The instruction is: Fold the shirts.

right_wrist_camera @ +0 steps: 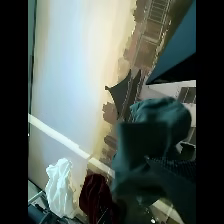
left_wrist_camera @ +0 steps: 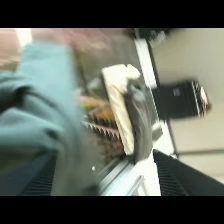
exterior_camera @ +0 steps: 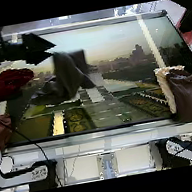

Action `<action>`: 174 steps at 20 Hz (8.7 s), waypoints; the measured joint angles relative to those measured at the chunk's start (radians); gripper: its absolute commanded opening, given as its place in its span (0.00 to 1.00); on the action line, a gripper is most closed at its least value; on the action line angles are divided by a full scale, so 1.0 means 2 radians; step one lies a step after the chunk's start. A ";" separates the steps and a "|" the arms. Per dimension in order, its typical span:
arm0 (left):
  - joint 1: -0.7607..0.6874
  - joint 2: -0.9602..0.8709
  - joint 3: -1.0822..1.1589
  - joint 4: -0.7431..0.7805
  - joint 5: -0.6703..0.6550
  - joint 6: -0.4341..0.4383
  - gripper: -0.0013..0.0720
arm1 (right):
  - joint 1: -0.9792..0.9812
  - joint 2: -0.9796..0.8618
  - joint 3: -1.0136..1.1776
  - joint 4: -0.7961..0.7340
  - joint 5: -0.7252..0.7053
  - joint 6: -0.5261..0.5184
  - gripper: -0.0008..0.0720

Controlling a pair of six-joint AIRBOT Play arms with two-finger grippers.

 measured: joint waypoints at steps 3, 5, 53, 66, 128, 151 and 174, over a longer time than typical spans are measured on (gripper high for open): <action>-0.016 -0.001 0.000 0.030 0.030 0.026 0.97 | 0.000 0.000 -0.015 -0.051 0.019 -0.008 0.68; -0.005 -0.002 0.000 0.109 0.043 0.017 0.97 | 0.000 0.000 -0.050 -0.094 0.040 -0.015 0.68; 0.196 -0.070 -0.313 0.285 0.208 -0.147 0.97 | 0.233 -0.080 -0.753 0.153 -0.453 0.054 0.04; 0.213 -0.112 -0.313 0.151 0.256 -0.104 0.70 | 0.233 -0.083 -0.705 0.155 -0.457 0.042 0.04; 0.313 0.078 -0.275 0.388 0.192 -0.032 0.90 | 0.016 0.101 -0.728 -0.076 -0.136 0.008 0.70; 0.314 0.029 -0.298 0.344 0.159 -0.025 0.90 | 0.193 0.017 -0.878 0.209 -0.410 0.012 0.04; 0.253 -0.059 -0.428 0.113 0.222 0.233 0.03 | 0.197 0.057 -0.873 0.237 -0.389 -0.002 0.04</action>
